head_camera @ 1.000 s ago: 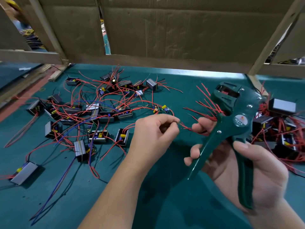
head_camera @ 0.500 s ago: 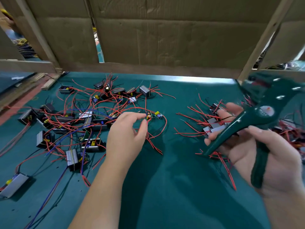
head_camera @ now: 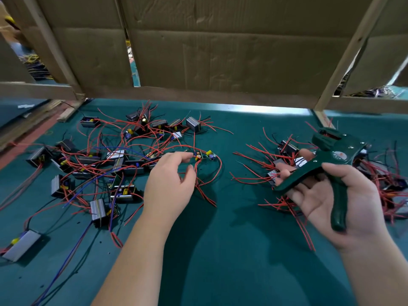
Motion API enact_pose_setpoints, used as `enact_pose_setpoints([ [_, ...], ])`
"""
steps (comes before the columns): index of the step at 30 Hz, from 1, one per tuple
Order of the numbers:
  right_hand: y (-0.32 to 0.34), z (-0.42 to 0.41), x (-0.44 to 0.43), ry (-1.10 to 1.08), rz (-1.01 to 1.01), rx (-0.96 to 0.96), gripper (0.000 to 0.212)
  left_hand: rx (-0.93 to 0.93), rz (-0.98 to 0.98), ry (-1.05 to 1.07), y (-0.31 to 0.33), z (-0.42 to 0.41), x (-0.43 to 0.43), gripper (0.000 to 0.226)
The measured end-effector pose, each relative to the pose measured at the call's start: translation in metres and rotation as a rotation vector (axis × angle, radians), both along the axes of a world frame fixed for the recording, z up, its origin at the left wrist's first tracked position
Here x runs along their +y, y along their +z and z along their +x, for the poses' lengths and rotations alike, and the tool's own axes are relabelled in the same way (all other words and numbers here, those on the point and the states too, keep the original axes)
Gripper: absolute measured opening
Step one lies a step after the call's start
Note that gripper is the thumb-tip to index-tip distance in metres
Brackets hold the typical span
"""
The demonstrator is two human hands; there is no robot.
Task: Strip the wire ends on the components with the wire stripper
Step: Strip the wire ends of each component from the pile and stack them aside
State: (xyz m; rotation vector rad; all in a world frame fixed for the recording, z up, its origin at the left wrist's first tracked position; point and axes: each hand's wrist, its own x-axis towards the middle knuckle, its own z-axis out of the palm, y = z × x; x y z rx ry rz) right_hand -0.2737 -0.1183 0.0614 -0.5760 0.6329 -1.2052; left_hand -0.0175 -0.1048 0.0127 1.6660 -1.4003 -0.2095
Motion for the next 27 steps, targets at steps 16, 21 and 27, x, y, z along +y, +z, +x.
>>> enact_pose_setpoints([
  [16,-0.023,0.060,0.042,0.533,-0.123,-0.021,0.067,-0.240,0.328,0.172,-0.005,-0.001,0.000,0.014],
  [21,-0.041,0.071,0.028,0.284,0.026,0.068,0.064,-0.172,0.261,0.237,0.000,0.001,0.003,0.016],
  [27,-0.048,0.071,0.023,0.123,0.042,0.263,0.039,-0.127,-0.235,0.158,0.035,-0.016,0.014,0.025],
])
